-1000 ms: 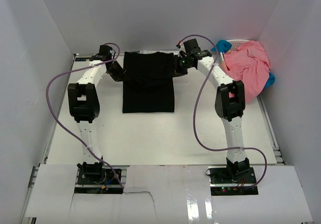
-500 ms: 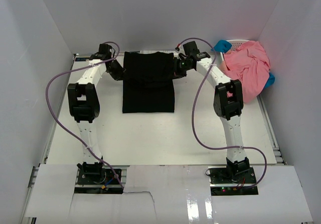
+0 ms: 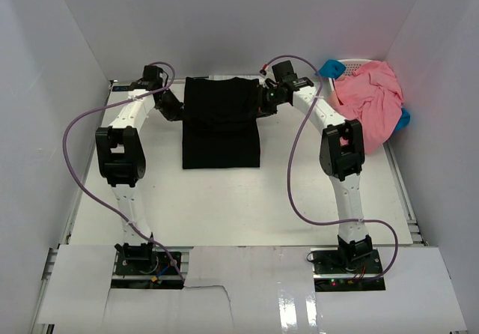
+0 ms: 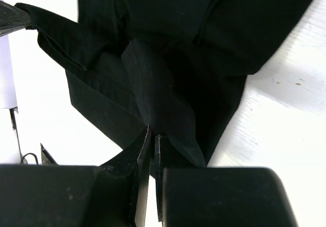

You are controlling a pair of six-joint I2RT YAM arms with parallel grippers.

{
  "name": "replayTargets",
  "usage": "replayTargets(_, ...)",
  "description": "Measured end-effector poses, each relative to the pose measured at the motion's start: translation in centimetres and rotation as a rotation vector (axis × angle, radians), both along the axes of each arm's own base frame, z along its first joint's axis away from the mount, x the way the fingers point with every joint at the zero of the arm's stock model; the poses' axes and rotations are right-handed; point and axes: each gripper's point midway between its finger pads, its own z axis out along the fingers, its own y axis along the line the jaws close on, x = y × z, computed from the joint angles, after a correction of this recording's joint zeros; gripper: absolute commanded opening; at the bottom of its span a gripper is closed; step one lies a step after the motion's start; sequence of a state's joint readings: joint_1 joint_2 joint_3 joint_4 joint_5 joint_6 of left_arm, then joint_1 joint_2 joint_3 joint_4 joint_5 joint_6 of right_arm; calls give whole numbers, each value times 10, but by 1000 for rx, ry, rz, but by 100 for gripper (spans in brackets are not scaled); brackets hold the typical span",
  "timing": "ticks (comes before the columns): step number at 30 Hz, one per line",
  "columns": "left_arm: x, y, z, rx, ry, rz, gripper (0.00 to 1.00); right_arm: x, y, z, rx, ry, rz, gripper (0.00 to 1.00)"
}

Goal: Fold and stack the t-shirts
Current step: Fold the folded rectangular tshirt in 1/3 of the way

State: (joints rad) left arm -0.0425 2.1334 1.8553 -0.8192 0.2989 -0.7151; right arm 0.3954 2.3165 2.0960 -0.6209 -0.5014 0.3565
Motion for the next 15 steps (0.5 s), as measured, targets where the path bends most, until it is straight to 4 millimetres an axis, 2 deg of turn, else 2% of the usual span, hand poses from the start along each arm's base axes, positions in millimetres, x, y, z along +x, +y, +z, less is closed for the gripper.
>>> replayTargets(6, -3, 5, 11, 5, -16, 11, 0, -7, 5, 13, 7, -18, 13, 8)
replayTargets(12, -4, 5, 9, 5, -10, 11, 0, -9, 7, 14, 7, -16, 18, 8)
replayTargets(15, -1, 5, 6, 5, -8, 10, 0, -3, 9, 18, 14, -31, 16, 8)
